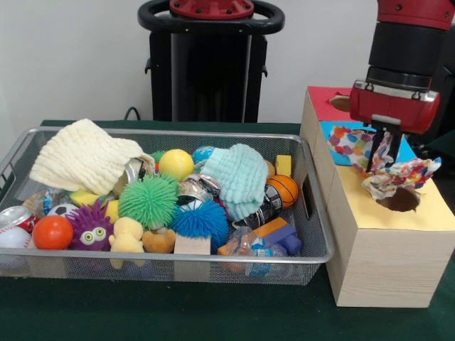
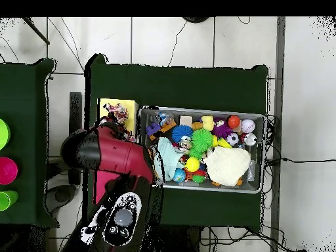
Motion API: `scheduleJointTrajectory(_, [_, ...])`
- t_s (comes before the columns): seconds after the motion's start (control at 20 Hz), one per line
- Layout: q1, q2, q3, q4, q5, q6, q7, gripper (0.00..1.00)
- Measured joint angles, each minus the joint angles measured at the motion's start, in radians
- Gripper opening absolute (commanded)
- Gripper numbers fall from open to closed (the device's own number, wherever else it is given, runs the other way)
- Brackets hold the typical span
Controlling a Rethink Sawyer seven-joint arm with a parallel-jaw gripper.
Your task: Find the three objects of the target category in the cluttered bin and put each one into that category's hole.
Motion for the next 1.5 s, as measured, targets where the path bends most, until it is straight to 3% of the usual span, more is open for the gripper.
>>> scheduleJointTrajectory(1.5, [-0.003,0.026,0.003,-0.016,0.088,0.000,0.000,0.00])
